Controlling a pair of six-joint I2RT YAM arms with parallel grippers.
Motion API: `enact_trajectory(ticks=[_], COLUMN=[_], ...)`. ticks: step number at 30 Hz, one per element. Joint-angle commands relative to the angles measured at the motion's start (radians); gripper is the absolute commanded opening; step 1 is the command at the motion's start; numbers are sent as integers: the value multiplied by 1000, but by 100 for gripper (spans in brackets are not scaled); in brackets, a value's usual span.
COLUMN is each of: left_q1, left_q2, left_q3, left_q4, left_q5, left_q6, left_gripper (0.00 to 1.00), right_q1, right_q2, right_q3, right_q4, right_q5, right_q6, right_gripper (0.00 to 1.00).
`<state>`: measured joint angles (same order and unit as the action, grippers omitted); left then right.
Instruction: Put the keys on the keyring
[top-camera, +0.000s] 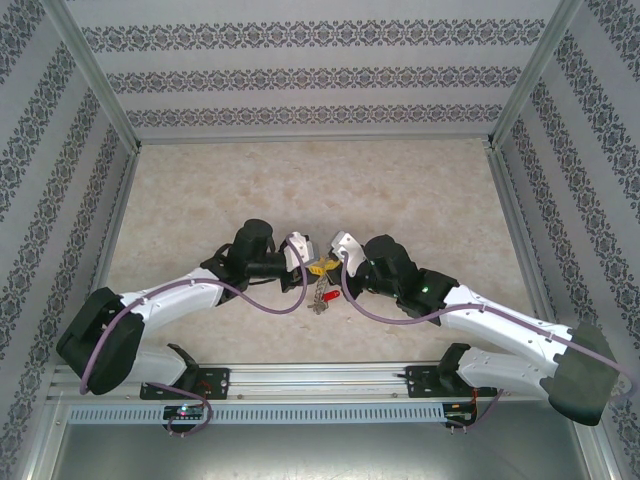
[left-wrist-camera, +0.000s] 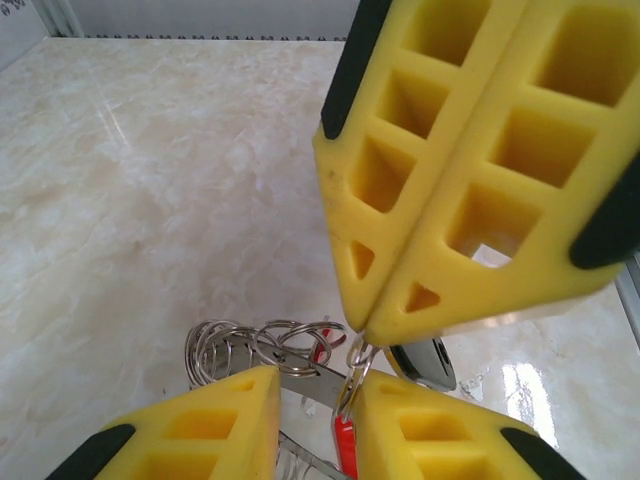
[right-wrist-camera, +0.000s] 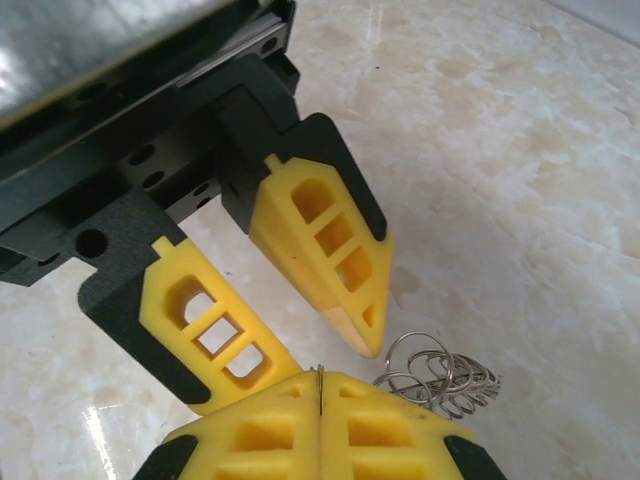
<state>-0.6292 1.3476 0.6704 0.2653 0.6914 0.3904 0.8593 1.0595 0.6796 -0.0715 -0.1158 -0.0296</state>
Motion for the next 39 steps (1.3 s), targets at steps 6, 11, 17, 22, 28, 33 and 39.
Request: enact_trajectory(ticks=[6,11,17,22,28,33,39], left_q1=[-6,-6,-6,-7,-7,-6,-5], left_q2=[21,15,0,-14,-18,-16,-27], left_q3=[62,65,51,48,47,43,9], left_q4=[-96,-89,-42,-39,-35,-23,26], left_q5=[71,71,71,67,66,67,28], left_q6=[75,66,38,36,33,27,-6], left_gripper=[16,0,0,0,0,0,0], right_q1=[-5,-8,-22,-25,-31,-33,-47], right_q2=[18,20,39,45,54,60,29], right_q3=[40,29,18,14,21,28,12], right_q4=[10,1,-28,-33,-44,-51,-61], right_q5=[-59,-59,-83,-71,-75,-67,36], right_q6=[-12,5,54,62,45,38,85], right_gripper=[0,0,4,10,11,5,0])
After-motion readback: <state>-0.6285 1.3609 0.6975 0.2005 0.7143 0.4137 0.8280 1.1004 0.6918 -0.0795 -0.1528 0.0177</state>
